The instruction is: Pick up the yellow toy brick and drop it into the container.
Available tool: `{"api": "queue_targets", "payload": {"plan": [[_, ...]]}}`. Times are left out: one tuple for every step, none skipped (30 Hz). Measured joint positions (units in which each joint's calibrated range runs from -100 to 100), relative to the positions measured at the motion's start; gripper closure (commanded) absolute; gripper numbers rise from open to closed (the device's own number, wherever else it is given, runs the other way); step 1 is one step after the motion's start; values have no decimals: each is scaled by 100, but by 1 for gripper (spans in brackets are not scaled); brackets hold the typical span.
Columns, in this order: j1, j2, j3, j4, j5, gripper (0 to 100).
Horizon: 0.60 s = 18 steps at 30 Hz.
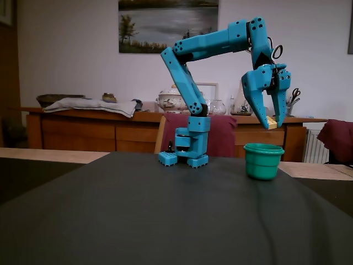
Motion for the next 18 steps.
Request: {"api": "queue_targets", "payload": {"plan": [[37, 0, 0, 0, 37, 100], [74, 0, 0, 0, 58, 100], [104, 0, 0, 0, 63, 100], [119, 0, 0, 0, 63, 100], [119, 0, 0, 0, 63, 100], [119, 0, 0, 0, 63, 100], [119, 0, 0, -18, 63, 100], [119, 0, 0, -62, 63, 100], [119, 0, 0, -79, 63, 100], [119, 0, 0, -79, 69, 100], [119, 0, 9, -79, 69, 100], [119, 0, 82, -88, 74, 100], [119, 0, 154, -150, 85, 100], [119, 0, 290, -238, 63, 100], [119, 0, 417, -352, 74, 100], [119, 0, 580, -502, 74, 100], [119, 0, 725, -572, 69, 100], [119, 0, 843, -660, 74, 100]]}}
